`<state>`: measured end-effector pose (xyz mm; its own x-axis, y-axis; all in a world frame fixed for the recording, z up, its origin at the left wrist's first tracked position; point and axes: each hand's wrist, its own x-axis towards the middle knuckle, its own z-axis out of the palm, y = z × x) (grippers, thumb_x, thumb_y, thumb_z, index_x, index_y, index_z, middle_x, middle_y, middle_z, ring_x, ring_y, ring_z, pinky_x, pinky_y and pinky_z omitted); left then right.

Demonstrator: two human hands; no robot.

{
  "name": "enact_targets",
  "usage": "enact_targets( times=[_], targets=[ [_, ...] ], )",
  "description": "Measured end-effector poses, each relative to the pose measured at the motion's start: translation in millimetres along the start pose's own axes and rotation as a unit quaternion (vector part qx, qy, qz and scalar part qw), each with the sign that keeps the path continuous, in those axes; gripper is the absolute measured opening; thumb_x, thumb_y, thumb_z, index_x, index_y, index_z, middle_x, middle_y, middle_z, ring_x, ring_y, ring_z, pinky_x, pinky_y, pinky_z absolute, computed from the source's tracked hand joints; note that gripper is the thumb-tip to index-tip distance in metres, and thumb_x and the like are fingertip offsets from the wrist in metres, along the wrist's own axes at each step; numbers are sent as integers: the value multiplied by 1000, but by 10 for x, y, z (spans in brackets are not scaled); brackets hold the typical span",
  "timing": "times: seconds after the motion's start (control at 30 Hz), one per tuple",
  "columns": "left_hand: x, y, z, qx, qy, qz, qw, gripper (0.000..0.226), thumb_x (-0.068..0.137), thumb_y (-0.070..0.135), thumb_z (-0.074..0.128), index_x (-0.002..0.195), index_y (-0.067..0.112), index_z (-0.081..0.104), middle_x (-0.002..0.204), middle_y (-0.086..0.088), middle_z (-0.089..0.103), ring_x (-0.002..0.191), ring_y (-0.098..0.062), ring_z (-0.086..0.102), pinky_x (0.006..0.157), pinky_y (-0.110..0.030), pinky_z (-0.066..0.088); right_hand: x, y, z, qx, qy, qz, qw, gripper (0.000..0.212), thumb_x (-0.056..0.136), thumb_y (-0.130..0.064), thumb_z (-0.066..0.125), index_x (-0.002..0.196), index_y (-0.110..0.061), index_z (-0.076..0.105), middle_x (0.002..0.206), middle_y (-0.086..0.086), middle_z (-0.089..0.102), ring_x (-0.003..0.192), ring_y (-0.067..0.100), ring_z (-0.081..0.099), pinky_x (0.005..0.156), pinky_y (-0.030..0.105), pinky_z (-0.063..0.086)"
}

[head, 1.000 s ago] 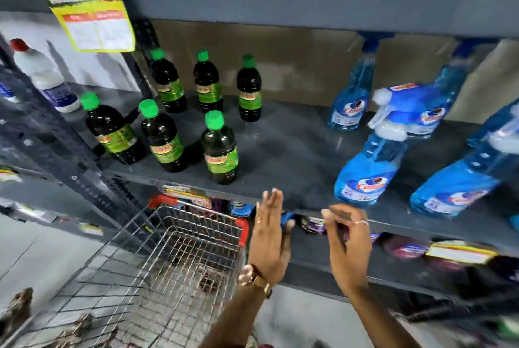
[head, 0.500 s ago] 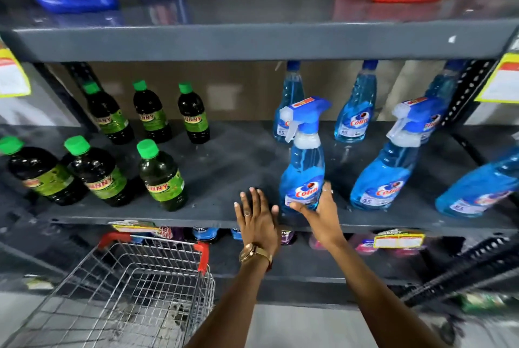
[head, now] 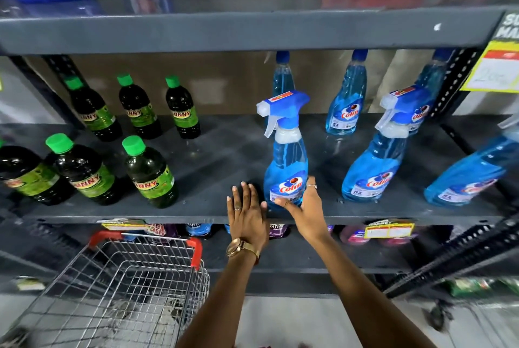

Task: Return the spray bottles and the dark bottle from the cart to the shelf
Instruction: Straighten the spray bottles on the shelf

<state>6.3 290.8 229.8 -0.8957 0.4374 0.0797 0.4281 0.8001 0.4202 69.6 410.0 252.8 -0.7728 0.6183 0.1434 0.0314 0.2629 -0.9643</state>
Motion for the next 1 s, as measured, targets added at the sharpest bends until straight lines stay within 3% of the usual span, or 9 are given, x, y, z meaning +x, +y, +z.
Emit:
enact_targets(
  times=[0.23, 0.37, 0.43, 0.57, 0.67, 0.77, 0.83, 0.93, 1.0],
  targets=[
    [1, 11, 25, 4, 8, -9, 1000, 54, 100, 32, 21, 150, 12, 11, 161, -7, 5, 148, -27, -8, 119, -41, -11, -16, 25, -23, -3, 13, -14, 1000, 51, 69, -16, 82, 98, -34, 44, 99, -6, 63, 93, -8, 62, 79, 8, 50],
    [6, -2, 54, 11, 9, -7, 1000, 55, 100, 33, 21, 150, 12, 11, 161, -7, 6, 148, -27, -6, 120, -42, -8, 4, 72, -20, 7, 5, -6, 1000, 51, 68, -17, 83, 103, -26, 46, 106, 7, 65, 101, 12, 65, 87, 27, 55],
    [6, -7, 46, 11, 7, -7, 1000, 55, 100, 33, 21, 150, 12, 12, 161, -7, 7, 148, -26, -5, 121, -43, -6, -12, 51, -17, 13, 5, -4, 1000, 52, 68, -18, 83, 102, -31, 46, 106, 3, 65, 102, 12, 65, 87, 28, 56],
    [-125, 3, -48, -70, 44, 23, 996, 67, 97, 49, 13, 149, 7, 11, 161, -9, 4, 148, -25, -9, 121, -41, -7, -98, -87, -65, 5, -15, -1, 1000, 65, 68, -16, 83, 121, -15, 44, 121, 5, 58, 110, 8, 58, 101, 30, 49],
    [-546, 53, -65, -187, 79, 124, 971, 75, 93, 58, 13, 150, 11, 8, 160, -6, 2, 148, -19, -9, 121, -29, -10, -324, -88, -318, -46, 3, -23, 999, 78, 78, -32, 73, 143, -13, 34, 144, -7, 39, 134, 4, 38, 113, 21, 30],
    [-940, 255, 115, -162, -3, 290, 943, 66, 95, 46, 32, 150, 21, 6, 161, 6, -1, 149, -14, -4, 122, -26, -5, -595, 1, -727, -57, 125, -59, 989, 35, 85, -48, 60, 119, -41, 53, 122, -10, 57, 117, 4, 55, 101, 19, 43],
    [-933, 526, 233, -136, -51, 345, 927, 66, 95, 44, 34, 149, 28, 0, 159, 13, -6, 148, -10, -6, 123, -29, 0, -630, 51, -990, -24, 236, -62, 970, 24, 85, -47, 60, 107, -45, 52, 109, -4, 56, 106, 16, 58, 93, 20, 46],
    [-669, 1014, 294, -130, -37, 304, 943, 62, 98, 35, 33, 149, 16, 6, 158, 5, -4, 148, -15, -8, 123, -34, 1, -423, 116, -1281, -24, 291, -34, 956, 61, 80, -36, 68, 132, -17, 42, 129, 3, 42, 120, 20, 46, 105, 28, 38],
    [-452, 1249, 318, -113, -25, 241, 964, 59, 99, 29, 32, 149, 8, 9, 158, -3, -3, 148, -20, -7, 122, -33, -4, -200, 120, -1397, 1, 214, -7, 977, 77, 78, -17, 75, 141, -8, 31, 142, 11, 38, 130, 20, 42, 112, 30, 35]
  ],
)
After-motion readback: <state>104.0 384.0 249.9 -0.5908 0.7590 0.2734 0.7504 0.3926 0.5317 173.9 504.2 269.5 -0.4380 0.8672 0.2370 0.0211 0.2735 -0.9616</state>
